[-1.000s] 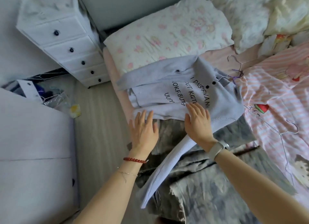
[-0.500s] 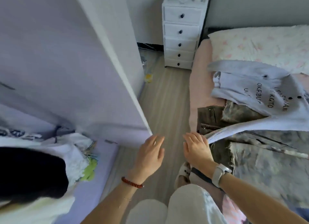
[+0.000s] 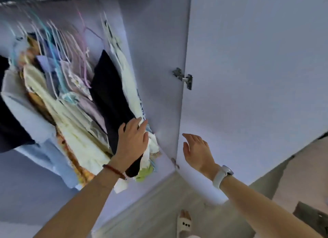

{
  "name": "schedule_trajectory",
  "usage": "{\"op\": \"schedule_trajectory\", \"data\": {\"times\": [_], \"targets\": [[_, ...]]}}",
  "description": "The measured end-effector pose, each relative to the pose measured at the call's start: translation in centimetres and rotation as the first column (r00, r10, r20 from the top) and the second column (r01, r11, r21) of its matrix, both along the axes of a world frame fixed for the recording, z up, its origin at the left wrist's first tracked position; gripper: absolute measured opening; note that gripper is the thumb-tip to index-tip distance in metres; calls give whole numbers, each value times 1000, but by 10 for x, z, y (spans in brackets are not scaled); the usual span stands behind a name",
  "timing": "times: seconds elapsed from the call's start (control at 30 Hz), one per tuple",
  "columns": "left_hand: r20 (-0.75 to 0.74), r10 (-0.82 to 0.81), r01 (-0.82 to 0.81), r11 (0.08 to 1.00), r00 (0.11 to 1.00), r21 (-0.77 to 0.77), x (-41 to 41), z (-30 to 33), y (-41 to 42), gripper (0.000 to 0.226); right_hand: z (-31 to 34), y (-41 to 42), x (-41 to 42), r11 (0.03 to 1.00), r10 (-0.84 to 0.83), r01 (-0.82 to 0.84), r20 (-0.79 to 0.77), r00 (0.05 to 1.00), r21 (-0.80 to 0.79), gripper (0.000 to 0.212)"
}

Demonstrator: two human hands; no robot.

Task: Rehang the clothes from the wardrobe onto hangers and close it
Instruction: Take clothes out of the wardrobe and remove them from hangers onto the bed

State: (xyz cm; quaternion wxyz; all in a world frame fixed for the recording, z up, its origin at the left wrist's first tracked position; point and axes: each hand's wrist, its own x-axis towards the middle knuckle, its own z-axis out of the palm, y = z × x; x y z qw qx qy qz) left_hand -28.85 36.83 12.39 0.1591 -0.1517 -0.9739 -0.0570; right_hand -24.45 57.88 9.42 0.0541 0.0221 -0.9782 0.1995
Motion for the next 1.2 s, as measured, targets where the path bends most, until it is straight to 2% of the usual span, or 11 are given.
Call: {"op": "schedule_trajectory", "data": {"times": [0.23,0.3,0.4,0.5,0.63,0.8,0.87,0.93,1.03,1.07,1.2], "targets": [[-208,219,-210,975,953,67,-79,90,-67,44,81,-82,-131,972,188,-202,-122,975,-118,39],[-201,282,-274,959,938,69,-104,108,-77,51,104,-102,-172,961,196,-224,-178,964,-161,39],[-97,378,-366,923,921,118,-141,119,-86,62,135,-127,-230,943,175,-234,-242,954,-237,39],[-2,351,-339,904,936,261,-167,118,-89,61,154,-150,-283,924,178,-242,-229,957,-294,39],[-35,285,-236,851,958,469,-174,109,-86,55,156,-169,-329,914,210,-260,-183,960,-311,35],[-49,264,-197,819,963,540,-177,102,-84,54,159,-174,-347,950,229,-250,-129,965,-185,40],[-65,252,-170,799,965,576,-177,100,-82,54,163,-174,-352,961,219,-231,-93,971,-153,34],[-51,234,-143,736,971,662,-177,98,-79,52,168,-173,-354,967,199,-206,-59,978,-148,32],[61,207,-165,534,976,829,-180,99,-73,53,173,-168,-352,979,107,-125,-118,987,-158,30],[90,197,-178,494,976,851,-181,99,-72,54,174,-165,-351,981,70,-95,-150,986,-170,29],[115,169,-182,468,979,865,-184,97,-73,64,179,-150,-340,971,-2,-60,-259,966,-231,25]]}}
